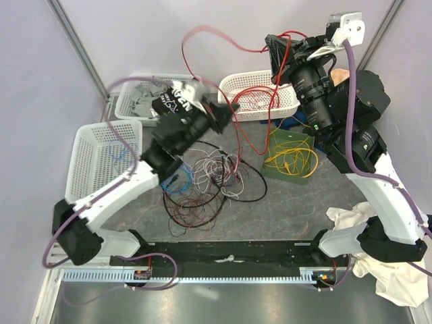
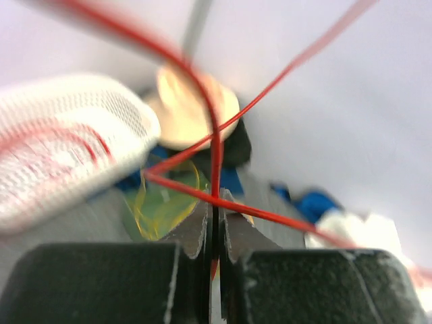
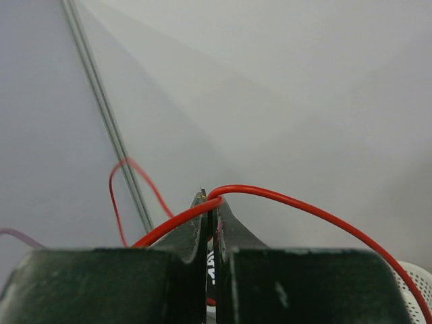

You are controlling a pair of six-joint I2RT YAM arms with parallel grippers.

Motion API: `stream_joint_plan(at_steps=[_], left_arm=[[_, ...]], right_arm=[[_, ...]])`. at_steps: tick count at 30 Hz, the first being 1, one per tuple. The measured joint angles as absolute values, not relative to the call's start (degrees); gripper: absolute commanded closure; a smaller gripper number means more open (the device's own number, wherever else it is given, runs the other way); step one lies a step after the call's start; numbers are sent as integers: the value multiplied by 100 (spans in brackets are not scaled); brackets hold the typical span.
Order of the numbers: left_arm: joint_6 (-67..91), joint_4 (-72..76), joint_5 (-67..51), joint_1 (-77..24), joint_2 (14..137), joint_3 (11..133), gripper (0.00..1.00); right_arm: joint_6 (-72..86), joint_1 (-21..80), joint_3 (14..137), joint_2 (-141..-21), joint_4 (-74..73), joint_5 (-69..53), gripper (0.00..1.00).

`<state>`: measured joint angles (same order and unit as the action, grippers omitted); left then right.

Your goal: Untangle the cables

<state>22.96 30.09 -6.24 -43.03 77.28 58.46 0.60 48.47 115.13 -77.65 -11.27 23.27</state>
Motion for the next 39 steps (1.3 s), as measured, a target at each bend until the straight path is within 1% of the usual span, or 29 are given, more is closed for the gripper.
stream_joint_plan(at_steps=[3,7,11,14,18,21,25,31,39], left_arm=[[2008,1763,-202,-4228,7338,7422,98],[1697,714,3,-4202,7310,9349,98],[1433,137,47,-4202,7417,10584,98],[1306,-139,141,-4202,7494,10895,98],[1275,-451,154,-4171,7762,10956,98],[1280,-672,115,-4056,8206,11000,98],[1387,-1210,-220,-3712,9080,11375,98],[1791,-1507,-834,-3144,10269,12241,98],[2368,-1219,-1649,-2665,11764,13279,98]], right_arm=[[16,4840,11522,-7758,-1098,2565,100],[19,4838,11557,-7806,-1168,2711,100],[19,4838,11559,-7817,-1245,2757,100],[16,4836,11526,-7813,-1253,2862,100],[21,4777,11330,-7815,-1256,2947,100],[86,4609,11225,-7948,-1271,2941,100],[403,4012,11216,-8298,-1345,2659,100],[1190,2801,11358,-9271,-1483,1933,100],[1791,2161,12186,-10925,-1555,1321,100]])
